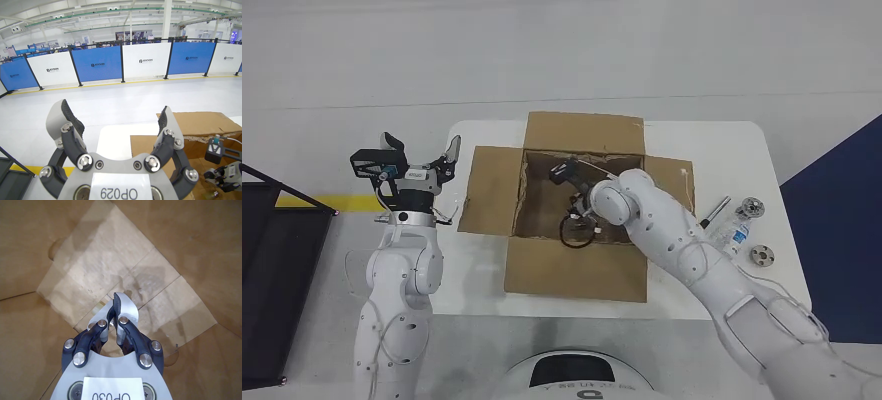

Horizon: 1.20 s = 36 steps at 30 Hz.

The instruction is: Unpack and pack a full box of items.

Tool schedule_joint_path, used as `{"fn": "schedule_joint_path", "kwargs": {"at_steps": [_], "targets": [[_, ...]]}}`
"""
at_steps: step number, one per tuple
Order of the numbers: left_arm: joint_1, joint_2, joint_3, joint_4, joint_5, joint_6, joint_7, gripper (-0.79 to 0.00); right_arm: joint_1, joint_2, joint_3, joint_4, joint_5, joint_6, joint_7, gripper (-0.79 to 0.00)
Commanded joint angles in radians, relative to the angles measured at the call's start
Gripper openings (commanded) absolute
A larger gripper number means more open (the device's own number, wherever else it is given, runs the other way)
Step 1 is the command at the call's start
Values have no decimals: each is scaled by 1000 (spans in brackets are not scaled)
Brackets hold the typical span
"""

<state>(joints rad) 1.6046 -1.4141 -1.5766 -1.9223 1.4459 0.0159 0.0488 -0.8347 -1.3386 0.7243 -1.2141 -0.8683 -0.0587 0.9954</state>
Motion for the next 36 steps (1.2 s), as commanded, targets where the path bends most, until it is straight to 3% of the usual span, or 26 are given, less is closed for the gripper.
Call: {"fn": "schedule_joint_path", "kwargs": {"at_steps": [1, 7, 8, 9, 10, 11, 25, 36], "targets": [[0, 0, 0, 0, 0, 0, 0, 0, -34, 18, 41, -55, -6, -29, -21, -785], [0, 0, 0, 0, 0, 0, 0, 0, -153, 67, 162, -223, -38, -97, -76, -785], [0, 0, 0, 0, 0, 0, 0, 0, -181, 76, 185, -255, -44, -112, -92, -745], [0, 0, 0, 0, 0, 0, 0, 0, -198, 81, 202, -274, -41, -122, -101, -511], [0, 0, 0, 0, 0, 0, 0, 0, -207, 84, 213, -283, -35, -130, -107, -132], [0, 0, 0, 0, 0, 0, 0, 0, -207, 84, 213, -283, -35, -130, -107, 0], [0, 0, 0, 0, 0, 0, 0, 0, -197, 81, 202, -269, -51, -100, -97, 0], [0, 0, 0, 0, 0, 0, 0, 0, -19, 11, -13, -78, -79, -134, 91, 0]]}}
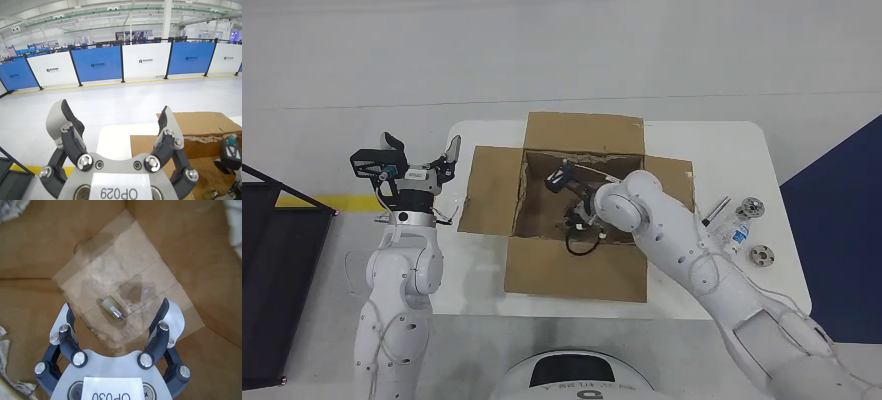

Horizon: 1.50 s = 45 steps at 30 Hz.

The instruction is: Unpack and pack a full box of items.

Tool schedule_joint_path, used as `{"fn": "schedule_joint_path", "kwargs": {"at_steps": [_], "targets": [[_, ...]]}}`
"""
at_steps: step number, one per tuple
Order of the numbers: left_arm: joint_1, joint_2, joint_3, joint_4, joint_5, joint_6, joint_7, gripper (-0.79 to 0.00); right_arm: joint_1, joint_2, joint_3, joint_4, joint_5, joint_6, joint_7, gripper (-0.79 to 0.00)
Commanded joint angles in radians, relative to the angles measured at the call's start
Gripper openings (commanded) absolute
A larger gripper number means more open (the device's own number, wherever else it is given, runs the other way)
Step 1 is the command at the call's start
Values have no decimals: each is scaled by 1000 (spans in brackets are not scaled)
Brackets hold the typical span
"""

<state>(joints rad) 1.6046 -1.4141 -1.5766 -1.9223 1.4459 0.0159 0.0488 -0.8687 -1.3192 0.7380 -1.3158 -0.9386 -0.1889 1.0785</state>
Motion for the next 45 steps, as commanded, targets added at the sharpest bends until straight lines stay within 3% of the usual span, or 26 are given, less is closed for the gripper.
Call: {"fn": "schedule_joint_path", "kwargs": {"at_steps": [1, 8, 16, 17, 21, 24, 28, 42, 44, 45], "targets": [[0, 0, 0, 0, 0, 0, 0, 0, 23, -14, -42, 37, -15, -3, 12, 0], [0, 0, 0, 0, 0, 0, 0, 0, 90, -84, -198, 208, -99, 12, 20, 0], [0, 0, 0, 0, 0, 0, 0, 0, 129, -139, -237, 328, -125, 125, -36, -77], [0, 0, 0, 0, 0, 0, 0, 0, 129, -144, -238, 337, -135, 153, -54, -117], [0, 0, 0, 0, 0, 0, 0, 0, 119, -152, -237, 341, -163, 199, -85, -400], [0, 0, 0, 0, 0, 0, 0, 0, 103, -149, -229, 327, -185, 217, -102, -502], [0, 0, 0, 0, 0, 0, 0, 0, 76, -141, -214, 295, -221, 231, -102, -785], [0, 0, 0, 0, 0, 0, 0, 0, -58, -79, -117, 62, -356, 213, -91, -785], [0, 0, 0, 0, 0, 0, 0, 0, -85, -66, -89, 7, -374, 215, -90, -570], [0, 0, 0, 0, 0, 0, 0, 0, -99, -60, -78, -23, -384, 209, -84, -597]]}}
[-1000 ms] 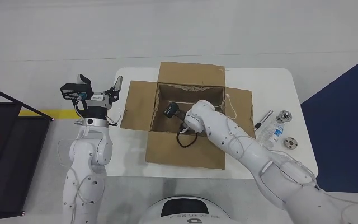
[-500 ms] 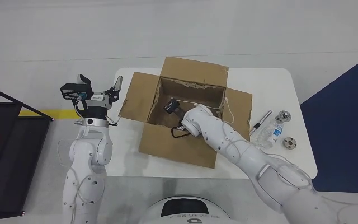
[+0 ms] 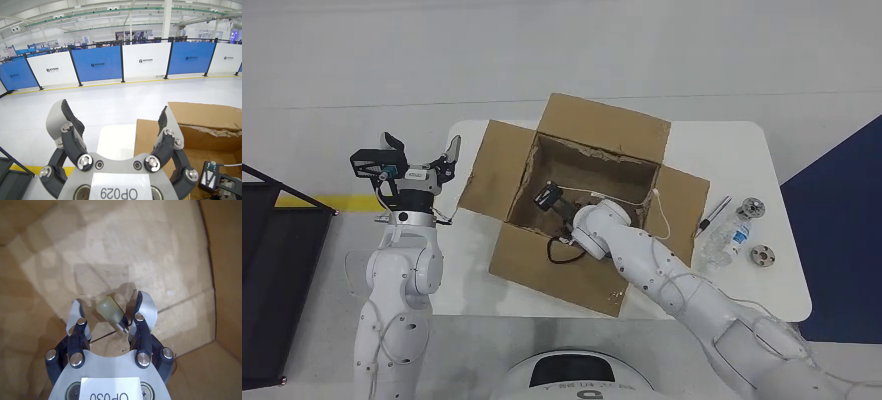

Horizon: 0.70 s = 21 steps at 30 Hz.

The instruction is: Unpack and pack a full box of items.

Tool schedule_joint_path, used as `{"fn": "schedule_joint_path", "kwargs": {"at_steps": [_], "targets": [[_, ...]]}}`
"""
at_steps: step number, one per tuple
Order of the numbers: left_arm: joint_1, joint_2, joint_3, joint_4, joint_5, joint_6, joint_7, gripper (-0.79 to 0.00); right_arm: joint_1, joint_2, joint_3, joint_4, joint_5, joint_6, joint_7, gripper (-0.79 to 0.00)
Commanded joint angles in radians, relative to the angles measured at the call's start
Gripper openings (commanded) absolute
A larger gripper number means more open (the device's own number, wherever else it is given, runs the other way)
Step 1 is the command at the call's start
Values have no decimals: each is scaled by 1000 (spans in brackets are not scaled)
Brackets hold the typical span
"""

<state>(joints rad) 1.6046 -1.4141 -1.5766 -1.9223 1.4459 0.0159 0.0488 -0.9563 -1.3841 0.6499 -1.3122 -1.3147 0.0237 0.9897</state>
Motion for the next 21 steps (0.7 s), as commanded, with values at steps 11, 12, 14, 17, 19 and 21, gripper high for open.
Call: {"fn": "schedule_joint_path", "kwargs": {"at_steps": [11, 12, 14, 17, 19, 21], "targets": [[0, 0, 0, 0, 0, 0, 0, 0, -91, 30, 57, -217, -105, -46, 96, -785], [0, 0, 0, 0, 0, 0, 0, 0, -93, 29, 56, -226, -113, -45, 102, -785], [0, 0, 0, 0, 0, 0, 0, 0, -97, 28, 57, -244, -125, -43, 111, -785], [0, 0, 0, 0, 0, 0, 0, 0, -108, 28, 67, -278, -140, -37, 111, -785], [0, 0, 0, 0, 0, 0, 0, 0, -120, 30, 82, -302, -145, -33, 101, -785], [0, 0, 0, 0, 0, 0, 0, 0, -140, 35, 110, -334, -151, -26, 85, -785]]}}
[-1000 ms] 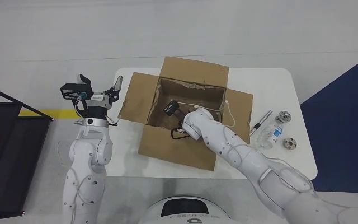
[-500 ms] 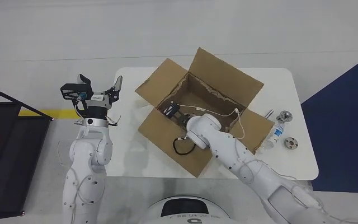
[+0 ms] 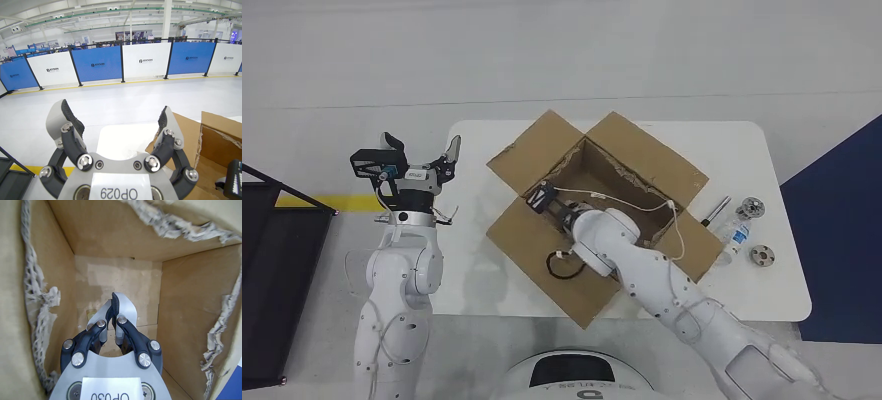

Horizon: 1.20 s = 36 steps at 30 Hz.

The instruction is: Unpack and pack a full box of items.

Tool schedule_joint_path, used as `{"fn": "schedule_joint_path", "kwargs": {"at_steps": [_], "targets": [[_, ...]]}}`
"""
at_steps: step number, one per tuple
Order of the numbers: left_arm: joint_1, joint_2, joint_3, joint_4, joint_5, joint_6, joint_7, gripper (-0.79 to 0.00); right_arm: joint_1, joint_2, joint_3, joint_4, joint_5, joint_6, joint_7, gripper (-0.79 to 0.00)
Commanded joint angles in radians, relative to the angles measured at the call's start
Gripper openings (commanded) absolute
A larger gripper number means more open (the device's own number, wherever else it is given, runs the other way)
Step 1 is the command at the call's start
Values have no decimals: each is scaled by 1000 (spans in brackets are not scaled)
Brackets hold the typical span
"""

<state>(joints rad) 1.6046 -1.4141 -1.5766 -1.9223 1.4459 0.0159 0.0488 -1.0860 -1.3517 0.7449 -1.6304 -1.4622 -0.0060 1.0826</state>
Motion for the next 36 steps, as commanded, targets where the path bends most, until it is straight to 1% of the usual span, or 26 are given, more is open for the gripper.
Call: {"fn": "schedule_joint_path", "kwargs": {"at_steps": [1, 8, 9, 10, 11, 12, 36], "targets": [[0, 0, 0, 0, 0, 0, 0, 0, -21, 6, 28, -31, -6, 4, -15, -785], [0, 0, 0, 0, 0, 0, 0, 0, -101, 30, 131, -126, 4, -30, -47, -785], [0, 0, 0, 0, 0, 0, 0, 0, -109, 32, 146, -134, 12, -38, -47, -739], [0, 0, 0, 0, 0, 0, 0, 0, -115, 34, 160, -141, 27, -47, -47, -557], [0, 0, 0, 0, 0, 0, 0, 0, -119, 36, 174, -143, 51, -61, -43, -409], [0, 0, 0, 0, 0, 0, 0, 0, -119, 37, 183, -143, 65, -73, -38, 0], [0, 0, 0, 0, 0, 0, 0, 0, -119, 37, 183, -143, 65, -73, -38, 0]]}}
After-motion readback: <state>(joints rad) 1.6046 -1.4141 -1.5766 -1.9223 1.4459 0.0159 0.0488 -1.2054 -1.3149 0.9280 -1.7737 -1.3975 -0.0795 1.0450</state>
